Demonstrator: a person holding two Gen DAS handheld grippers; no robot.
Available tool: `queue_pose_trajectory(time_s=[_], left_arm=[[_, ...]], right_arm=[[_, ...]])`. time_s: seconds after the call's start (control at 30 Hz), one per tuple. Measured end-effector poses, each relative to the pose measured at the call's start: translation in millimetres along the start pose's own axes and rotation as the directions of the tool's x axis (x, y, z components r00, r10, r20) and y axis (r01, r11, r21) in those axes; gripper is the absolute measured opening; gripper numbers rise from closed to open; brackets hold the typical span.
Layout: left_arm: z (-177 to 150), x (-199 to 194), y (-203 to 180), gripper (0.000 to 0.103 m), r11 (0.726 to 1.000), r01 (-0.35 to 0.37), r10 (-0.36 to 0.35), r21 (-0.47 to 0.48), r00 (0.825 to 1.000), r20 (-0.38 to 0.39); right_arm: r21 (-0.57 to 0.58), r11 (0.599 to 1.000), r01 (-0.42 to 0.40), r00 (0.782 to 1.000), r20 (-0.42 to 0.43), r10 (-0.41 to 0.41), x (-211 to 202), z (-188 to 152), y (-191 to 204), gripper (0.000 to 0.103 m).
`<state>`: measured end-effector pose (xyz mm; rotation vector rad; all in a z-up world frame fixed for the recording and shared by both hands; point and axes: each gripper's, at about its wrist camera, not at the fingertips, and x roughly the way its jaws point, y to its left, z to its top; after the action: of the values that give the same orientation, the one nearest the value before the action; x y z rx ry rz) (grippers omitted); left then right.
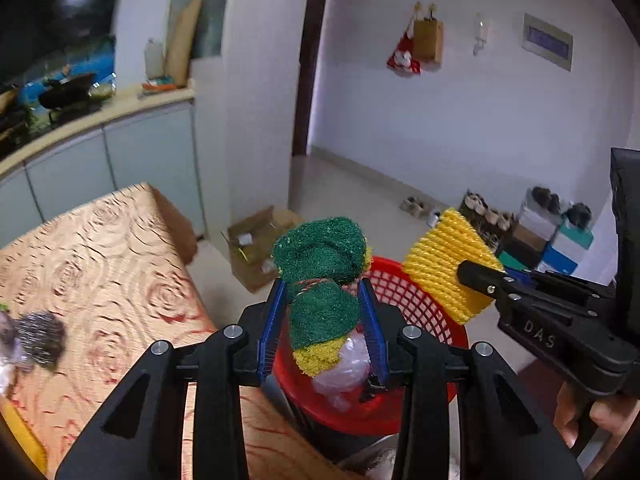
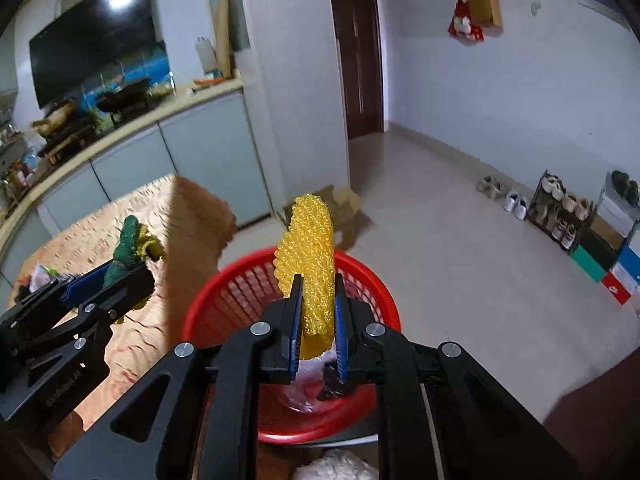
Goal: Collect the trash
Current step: 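Open both grippers to drop the pad and mesh into the wastebasket, then move both grippers back over the table toward the remaining trash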
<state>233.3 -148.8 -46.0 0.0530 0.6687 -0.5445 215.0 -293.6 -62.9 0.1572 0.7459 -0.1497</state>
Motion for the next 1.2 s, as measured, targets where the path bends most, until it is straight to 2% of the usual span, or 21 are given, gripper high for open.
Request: queue_pose_trajectory(time_s=[0.17,0.3,0.37,0.43,0.6,0.63,0.73,0.77,1.0,1.2], left_arm=[[-4,20,2,0.036,1.000,0.017,-0.017,-0.005,0.999,-0.048],[-5,25,4,0.042,1.000,0.027,-0.027,-0.008,0.998,-0.061],[-4,26,6,0.050,0.999,0.034,-0.035,-0.015,0.998,-0.061],[-3,24,8,0.057,0.999,0.036,-0.037,-0.021,0.998,-0.055],[0,11,15,0.071,0.998,0.031,-0.033,-0.049,0.999,-0.037],[0,6,17,0.074,0.998,0.025,-0.027,-0.055,0.999,-0.027],[3,-16,30,0.078,0.997,-0.022,0.024,-0.074,0.999,0.030],[3,-25,34,0.079,0.996,-0.041,0.045,-0.081,0.998,0.050],[2,-71,61,0.080,0.981,-0.146,0.161,-0.126,0.980,0.120],[-8,-111,88,0.082,0.947,-0.277,0.302,-0.163,0.939,0.161]], right_arm=[[0.012,1.000,-0.028,0.996,-0.087,0.029,28,-6,-3,0.014],[0.047,0.997,-0.065,0.988,-0.134,0.071,43,-10,-5,0.017],[0.072,0.994,-0.086,0.984,-0.147,0.096,46,-12,-6,0.032],[0.099,0.990,-0.103,0.982,-0.149,0.118,47,-13,-9,0.040],[0.112,0.988,-0.110,0.983,-0.135,0.124,39,-11,-7,0.042],[0.110,0.988,-0.108,0.985,-0.122,0.121,36,-10,-6,0.045],[0.087,0.993,-0.081,0.995,-0.058,0.087,19,-7,3,0.064],[0.072,0.994,-0.079,0.996,-0.034,0.082,13,-6,9,0.066],[0.011,0.993,-0.122,0.992,0.047,0.121,-9,3,39,0.069],[-0.052,0.983,-0.175,0.981,0.081,0.179,-20,5,79,0.073]])
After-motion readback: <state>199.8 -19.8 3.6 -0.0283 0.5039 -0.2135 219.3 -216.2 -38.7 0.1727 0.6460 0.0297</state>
